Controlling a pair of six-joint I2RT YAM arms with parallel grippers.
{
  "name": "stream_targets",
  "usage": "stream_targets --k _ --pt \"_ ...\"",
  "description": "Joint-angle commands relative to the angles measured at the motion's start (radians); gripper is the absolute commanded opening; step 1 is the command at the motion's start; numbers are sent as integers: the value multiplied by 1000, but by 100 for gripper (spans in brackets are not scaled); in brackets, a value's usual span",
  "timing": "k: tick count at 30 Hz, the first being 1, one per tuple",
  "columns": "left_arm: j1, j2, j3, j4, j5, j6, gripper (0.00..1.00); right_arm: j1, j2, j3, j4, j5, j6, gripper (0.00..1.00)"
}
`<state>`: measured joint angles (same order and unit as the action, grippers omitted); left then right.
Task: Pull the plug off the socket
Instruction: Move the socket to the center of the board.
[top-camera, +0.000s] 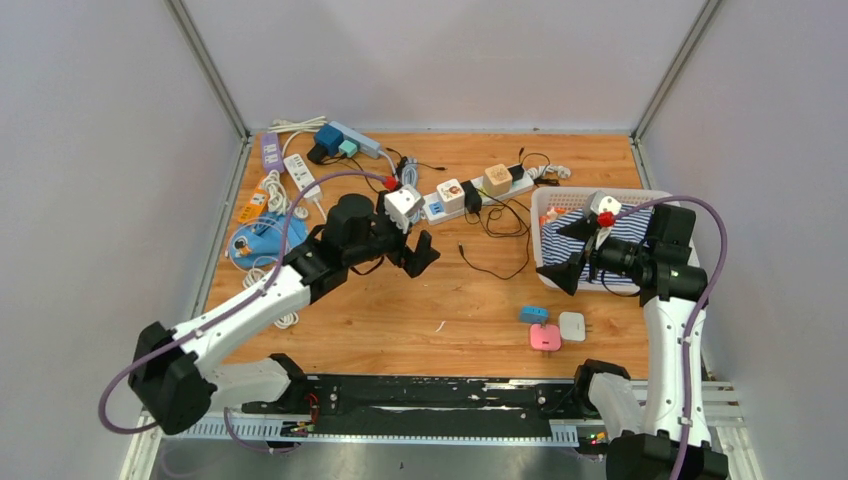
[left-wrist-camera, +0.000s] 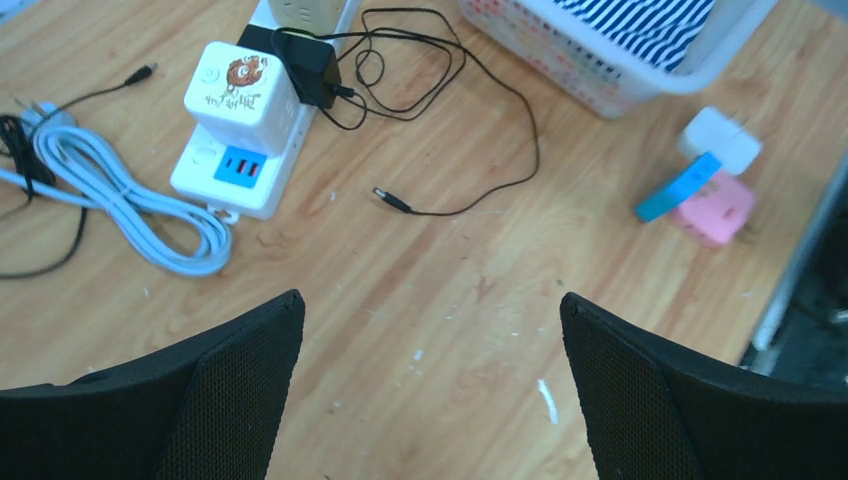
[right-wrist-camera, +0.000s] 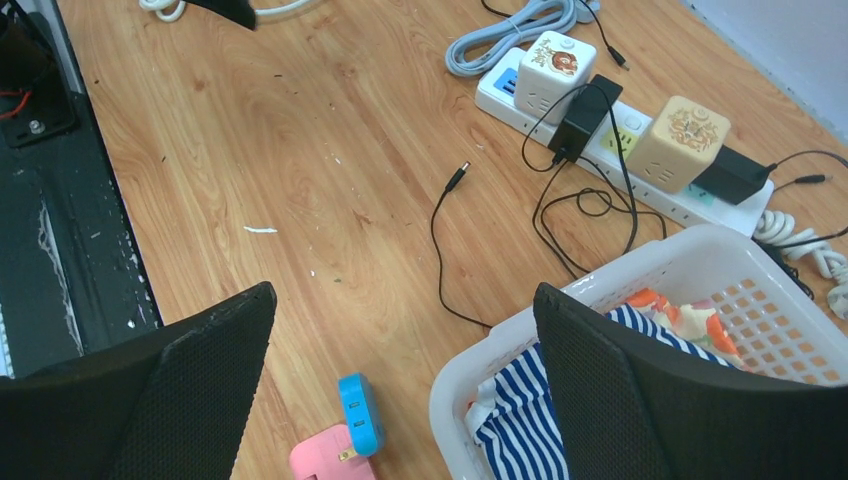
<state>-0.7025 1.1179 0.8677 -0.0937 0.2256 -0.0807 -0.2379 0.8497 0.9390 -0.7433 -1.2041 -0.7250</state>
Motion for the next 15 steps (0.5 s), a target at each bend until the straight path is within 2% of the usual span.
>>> stream_targets --k 1,3,5,8,11,15 --pt "15 147 86 127 16 269 100 30 -13 -11 -53 -34 -131 100" --pt "85 243 166 129 138 236 100 31 -12 -10 -65 -21 -151 100" --pt "148 346 243 127 192 180 100 31 -7 -6 -82 -5 -170 100" --pt "183 517 325 124 182 132 100 31 10 -2 -94 17 -181 100" --pt "199 634 393 110 152 153 100 31 35 3 -105 30 -189 100" --pt "199 789 626 -147 58 300 100 31 86 26 -146 57 -218 100"
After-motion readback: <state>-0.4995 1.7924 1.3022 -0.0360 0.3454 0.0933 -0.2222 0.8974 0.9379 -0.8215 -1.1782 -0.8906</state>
